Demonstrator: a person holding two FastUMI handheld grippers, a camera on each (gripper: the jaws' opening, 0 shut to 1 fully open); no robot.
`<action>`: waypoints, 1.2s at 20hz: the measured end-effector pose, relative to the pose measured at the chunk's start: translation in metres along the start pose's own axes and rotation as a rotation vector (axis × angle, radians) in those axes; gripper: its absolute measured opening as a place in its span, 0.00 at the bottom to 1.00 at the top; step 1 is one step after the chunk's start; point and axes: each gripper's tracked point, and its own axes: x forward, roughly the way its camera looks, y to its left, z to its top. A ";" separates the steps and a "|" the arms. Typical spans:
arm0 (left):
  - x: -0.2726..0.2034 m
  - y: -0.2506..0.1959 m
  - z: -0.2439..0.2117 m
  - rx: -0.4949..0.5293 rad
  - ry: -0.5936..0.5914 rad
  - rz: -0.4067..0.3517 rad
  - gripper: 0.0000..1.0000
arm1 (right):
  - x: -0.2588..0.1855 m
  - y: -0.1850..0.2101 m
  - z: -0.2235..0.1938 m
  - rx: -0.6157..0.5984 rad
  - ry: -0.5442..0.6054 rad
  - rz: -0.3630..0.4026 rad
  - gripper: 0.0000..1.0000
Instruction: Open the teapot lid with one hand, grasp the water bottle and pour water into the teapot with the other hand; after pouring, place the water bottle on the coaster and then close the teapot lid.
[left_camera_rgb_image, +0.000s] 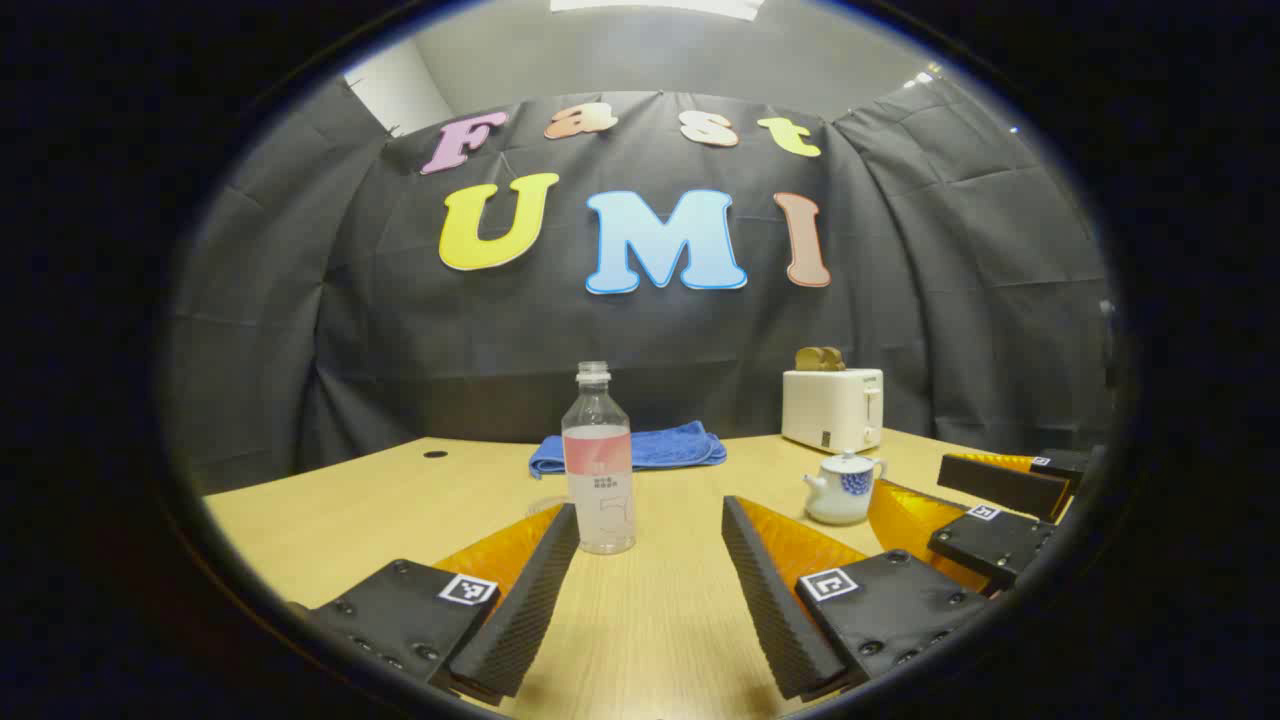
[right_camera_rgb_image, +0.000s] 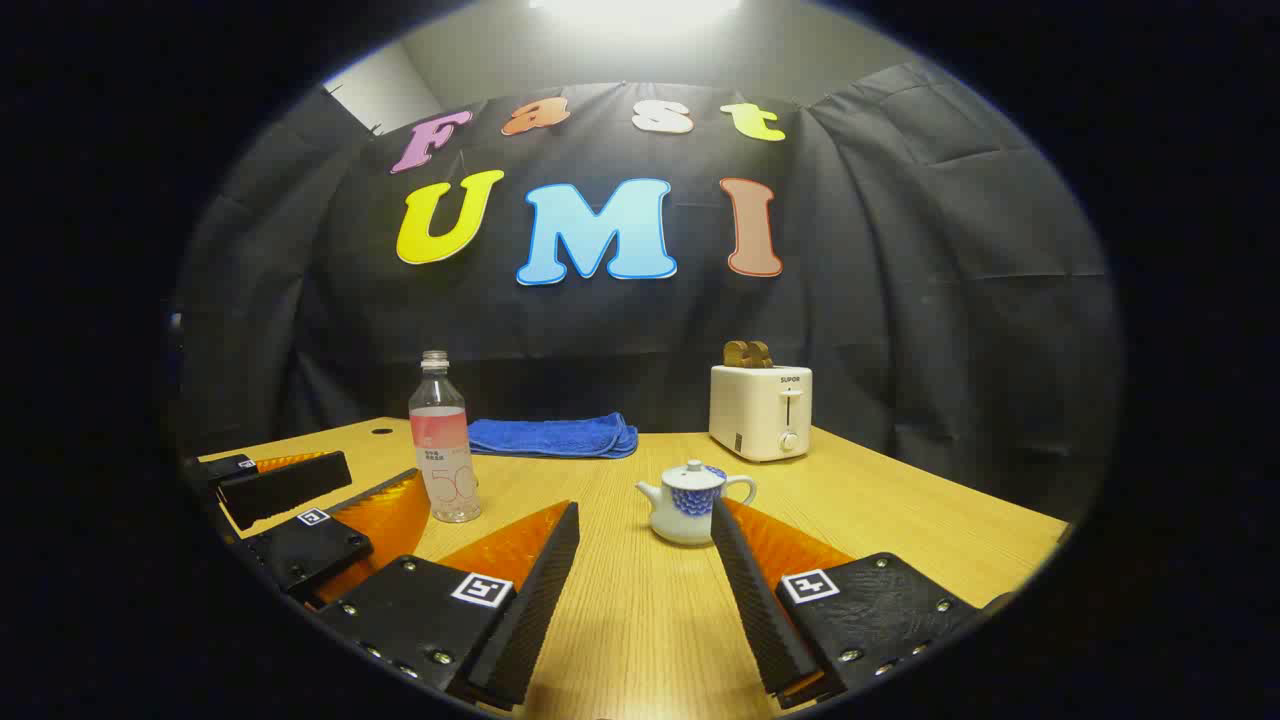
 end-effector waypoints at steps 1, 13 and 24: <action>0.000 0.000 0.000 0.000 0.000 0.000 1.00 | 0.000 0.000 0.000 0.000 0.001 -0.001 0.83; 0.002 0.002 -0.001 -0.001 -0.001 0.029 1.00 | -0.001 -0.006 -0.001 0.001 -0.001 -0.026 0.83; 0.028 0.030 0.029 0.008 -0.027 0.049 1.00 | 0.043 -0.031 0.009 0.010 -0.006 -0.029 0.83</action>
